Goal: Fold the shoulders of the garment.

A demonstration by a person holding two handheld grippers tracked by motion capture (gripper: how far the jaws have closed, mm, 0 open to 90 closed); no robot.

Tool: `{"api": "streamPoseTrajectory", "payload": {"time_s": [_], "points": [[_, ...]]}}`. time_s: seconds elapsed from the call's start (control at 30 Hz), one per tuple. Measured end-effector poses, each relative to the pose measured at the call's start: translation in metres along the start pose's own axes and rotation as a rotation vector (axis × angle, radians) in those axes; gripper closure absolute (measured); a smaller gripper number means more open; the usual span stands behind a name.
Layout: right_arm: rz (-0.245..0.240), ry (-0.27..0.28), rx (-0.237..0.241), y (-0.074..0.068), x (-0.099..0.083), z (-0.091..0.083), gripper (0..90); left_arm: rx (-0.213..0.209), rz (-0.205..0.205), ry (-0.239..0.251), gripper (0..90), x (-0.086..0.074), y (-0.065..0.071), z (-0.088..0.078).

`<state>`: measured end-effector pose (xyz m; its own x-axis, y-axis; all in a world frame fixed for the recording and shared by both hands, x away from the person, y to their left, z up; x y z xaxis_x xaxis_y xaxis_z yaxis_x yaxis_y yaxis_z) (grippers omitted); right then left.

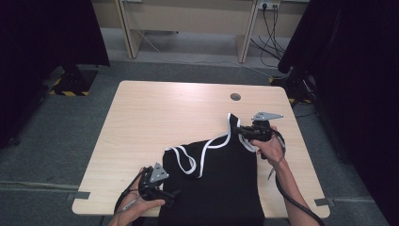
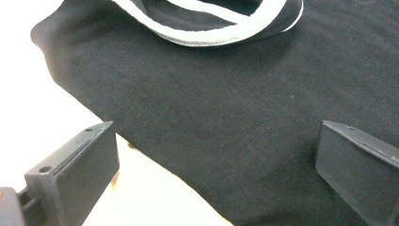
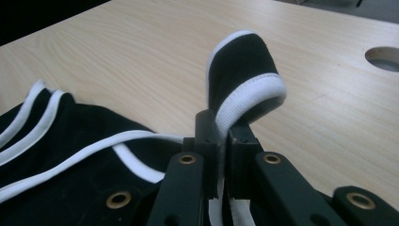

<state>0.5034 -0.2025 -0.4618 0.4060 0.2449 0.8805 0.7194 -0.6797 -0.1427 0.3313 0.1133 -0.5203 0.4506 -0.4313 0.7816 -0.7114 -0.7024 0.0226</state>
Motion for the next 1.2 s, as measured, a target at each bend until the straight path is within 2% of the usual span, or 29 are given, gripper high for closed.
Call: {"api": "streamPoseTrajectory", "payload": {"time_s": [0.03,0.13,0.3,0.47,0.57,0.7,0.77,0.8,0.87,1.0,1.03,1.2], "points": [[0.000,0.000,0.000,0.000,0.000,0.000,85.9,0.000,0.000,0.000,0.0,0.000,0.000,0.000],[-0.036,0.010,0.009,-0.013,-0.001,-0.011,85.8,0.000,0.000,0.000,0.0,0.000,0.000,0.000],[-0.057,0.009,0.026,-0.027,-0.007,-0.018,85.8,0.000,0.000,0.000,0.0,0.000,0.000,0.000],[-0.085,-0.007,0.057,-0.048,-0.015,-0.027,85.8,0.000,0.000,0.000,0.0,0.000,0.000,0.000],[-0.119,-0.027,0.090,-0.063,-0.025,-0.033,85.5,0.000,0.000,0.000,0.0,0.000,0.000,0.000],[-0.129,-0.047,0.099,-0.067,-0.034,-0.036,82.5,0.001,0.000,0.000,0.0,0.000,0.000,0.000],[-0.119,-0.064,0.104,-0.069,-0.042,-0.040,72.5,0.001,-0.001,0.000,0.0,0.000,0.000,0.000],[-0.119,-0.064,0.104,-0.069,-0.042,-0.040,72.5,0.001,-0.001,0.000,0.0,0.000,0.000,0.000],[-0.108,-0.065,0.108,-0.070,-0.046,-0.047,66.8,0.001,0.000,0.000,0.0,0.000,0.000,0.000],[-0.096,-0.053,0.122,-0.073,-0.045,-0.056,63.1,0.001,-0.001,0.000,0.0,0.000,0.000,0.000],[-0.076,-0.037,0.138,-0.075,-0.042,-0.063,61.1,0.001,-0.001,0.000,0.0,0.000,0.000,0.000],[-0.080,-0.030,0.126,-0.078,-0.035,-0.072,59.9,0.001,-0.001,0.000,0.0,0.000,0.000,0.000]]}}
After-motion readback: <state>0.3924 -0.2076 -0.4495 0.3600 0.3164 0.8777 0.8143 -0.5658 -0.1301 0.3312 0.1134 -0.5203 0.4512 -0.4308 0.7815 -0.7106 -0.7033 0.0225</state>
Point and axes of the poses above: each handheld gripper's, and its own axes: z roughly forward along the jaws, x roughly out of its top, y roughly to its right, the point moved 5 cm from there along z, roughly forward along the jaws, and after that the axes turned 5 degrees about y, right-handed, at the moved point
